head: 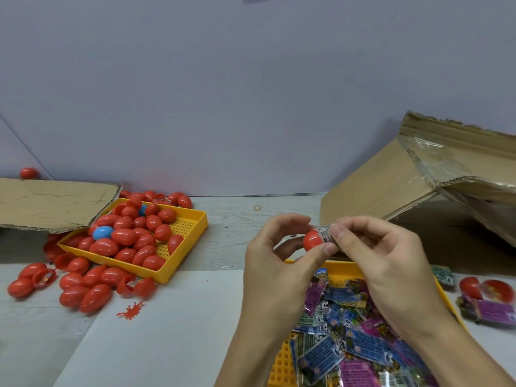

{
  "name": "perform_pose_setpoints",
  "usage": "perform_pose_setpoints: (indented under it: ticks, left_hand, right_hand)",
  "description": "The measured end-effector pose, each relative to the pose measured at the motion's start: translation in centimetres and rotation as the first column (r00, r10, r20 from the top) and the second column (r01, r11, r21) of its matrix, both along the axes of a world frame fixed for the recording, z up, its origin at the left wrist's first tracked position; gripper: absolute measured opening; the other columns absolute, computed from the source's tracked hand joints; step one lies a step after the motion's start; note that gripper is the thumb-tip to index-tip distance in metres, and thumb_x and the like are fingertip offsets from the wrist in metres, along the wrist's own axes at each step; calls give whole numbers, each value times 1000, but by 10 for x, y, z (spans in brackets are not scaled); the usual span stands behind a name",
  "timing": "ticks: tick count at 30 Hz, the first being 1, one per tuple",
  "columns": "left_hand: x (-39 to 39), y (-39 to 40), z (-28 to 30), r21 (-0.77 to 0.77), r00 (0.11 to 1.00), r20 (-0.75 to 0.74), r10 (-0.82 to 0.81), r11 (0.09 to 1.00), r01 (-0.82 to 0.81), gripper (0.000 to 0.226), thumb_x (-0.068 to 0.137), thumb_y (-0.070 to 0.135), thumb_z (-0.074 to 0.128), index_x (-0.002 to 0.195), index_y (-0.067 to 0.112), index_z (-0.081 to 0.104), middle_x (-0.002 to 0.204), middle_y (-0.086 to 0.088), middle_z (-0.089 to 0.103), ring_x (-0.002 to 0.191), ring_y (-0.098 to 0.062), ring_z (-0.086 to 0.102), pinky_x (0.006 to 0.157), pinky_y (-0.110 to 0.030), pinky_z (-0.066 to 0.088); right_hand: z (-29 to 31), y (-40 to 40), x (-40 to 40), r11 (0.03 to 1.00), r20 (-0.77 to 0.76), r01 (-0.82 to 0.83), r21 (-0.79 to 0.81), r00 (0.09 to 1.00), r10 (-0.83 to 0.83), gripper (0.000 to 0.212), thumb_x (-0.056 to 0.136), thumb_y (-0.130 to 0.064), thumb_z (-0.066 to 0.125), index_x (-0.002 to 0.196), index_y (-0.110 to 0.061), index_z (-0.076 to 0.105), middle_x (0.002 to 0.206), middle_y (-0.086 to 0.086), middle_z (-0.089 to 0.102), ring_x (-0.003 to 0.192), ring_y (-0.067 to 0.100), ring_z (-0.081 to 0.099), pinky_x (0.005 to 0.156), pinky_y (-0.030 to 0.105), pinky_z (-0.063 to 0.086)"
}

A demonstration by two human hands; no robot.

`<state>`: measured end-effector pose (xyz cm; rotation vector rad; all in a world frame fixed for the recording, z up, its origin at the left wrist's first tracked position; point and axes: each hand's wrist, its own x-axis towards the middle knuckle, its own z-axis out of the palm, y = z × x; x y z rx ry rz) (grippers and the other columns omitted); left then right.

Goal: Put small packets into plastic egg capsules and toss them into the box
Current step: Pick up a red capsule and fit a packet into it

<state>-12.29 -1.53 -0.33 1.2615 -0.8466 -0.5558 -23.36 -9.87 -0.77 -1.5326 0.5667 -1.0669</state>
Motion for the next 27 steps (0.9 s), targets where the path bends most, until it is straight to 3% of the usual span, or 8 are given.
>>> perform_pose_setpoints:
  ticks: [4,6,14,17,20,27]
  left_hand:
    - [0,-1,0,-6,997,72,-28,1000,29,32,69,6,86,90,22,68,92,3,73,90,-12,72,66,-20,56]
    - [0,-1,-1,-8,993,113,-27,1000,28,30,70,7,86,91,20,68,90,2,73,91,-12,72,69,-22,58]
    - [0,-1,-3,-49,982,190,4,999,6,32,71,6,85,94,20,69,90,7,73,90,-9,71,76,-17,57]
    - [2,0,-4,-46,972,233,20,999,-9,34,71,7,85,94,25,68,90,8,73,90,-10,71,76,-21,58]
    - [2,0,-5,-32,961,274,16,999,-8,34,72,6,85,95,24,68,90,9,72,91,-9,71,78,-22,58]
    - [4,0,-7,-28,944,329,16,1000,-8,32,73,9,84,97,25,70,93,13,71,92,-7,70,80,-20,57]
  right_hand:
    - [-2,-3,0,988,48,-72,140,997,66,29,71,-40,72,83,-13,75,76,8,69,77,22,65,83,46,54]
    - [-1,-3,-1,973,63,-107,203,993,97,30,71,-38,72,83,-11,75,77,13,67,78,25,62,88,48,52]
    - [4,-1,-2,915,112,-231,331,972,205,24,72,-33,68,81,-13,77,81,7,72,81,15,66,87,37,47]
    - [5,0,-3,930,65,-195,313,981,184,31,68,-37,72,86,-12,77,86,10,73,90,21,67,94,42,47]
    - [5,-1,-3,950,-1,-132,281,991,137,35,61,-43,73,85,-18,78,84,6,74,87,15,69,90,37,48]
    - [3,-3,-4,925,-64,-139,353,983,173,29,72,-40,67,83,-16,77,86,3,73,93,17,62,85,37,43]
